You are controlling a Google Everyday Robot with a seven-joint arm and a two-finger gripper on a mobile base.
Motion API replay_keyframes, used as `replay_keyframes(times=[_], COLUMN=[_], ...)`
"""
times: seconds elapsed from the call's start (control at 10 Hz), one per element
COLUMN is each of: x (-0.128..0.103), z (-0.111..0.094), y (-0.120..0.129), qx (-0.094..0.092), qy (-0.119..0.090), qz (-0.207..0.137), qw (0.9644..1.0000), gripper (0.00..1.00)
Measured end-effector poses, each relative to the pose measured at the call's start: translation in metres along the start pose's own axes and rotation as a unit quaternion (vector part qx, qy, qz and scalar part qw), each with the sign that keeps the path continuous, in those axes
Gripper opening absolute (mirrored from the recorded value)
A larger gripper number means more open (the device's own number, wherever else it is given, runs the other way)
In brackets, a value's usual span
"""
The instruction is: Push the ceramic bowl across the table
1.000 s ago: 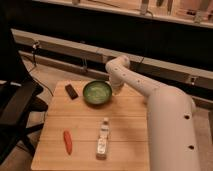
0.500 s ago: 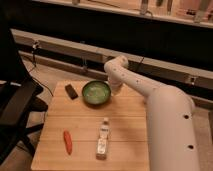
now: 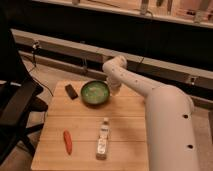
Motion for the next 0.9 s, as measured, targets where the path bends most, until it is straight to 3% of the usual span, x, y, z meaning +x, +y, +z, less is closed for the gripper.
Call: replay_keyframes(times=[0.9], x=[-0.0112], z=[-0.0011], y=[-0.0045], qx=[0.001], qy=[-0.001], qz=[-0.03], qw=[0.9995], gripper=[0.0])
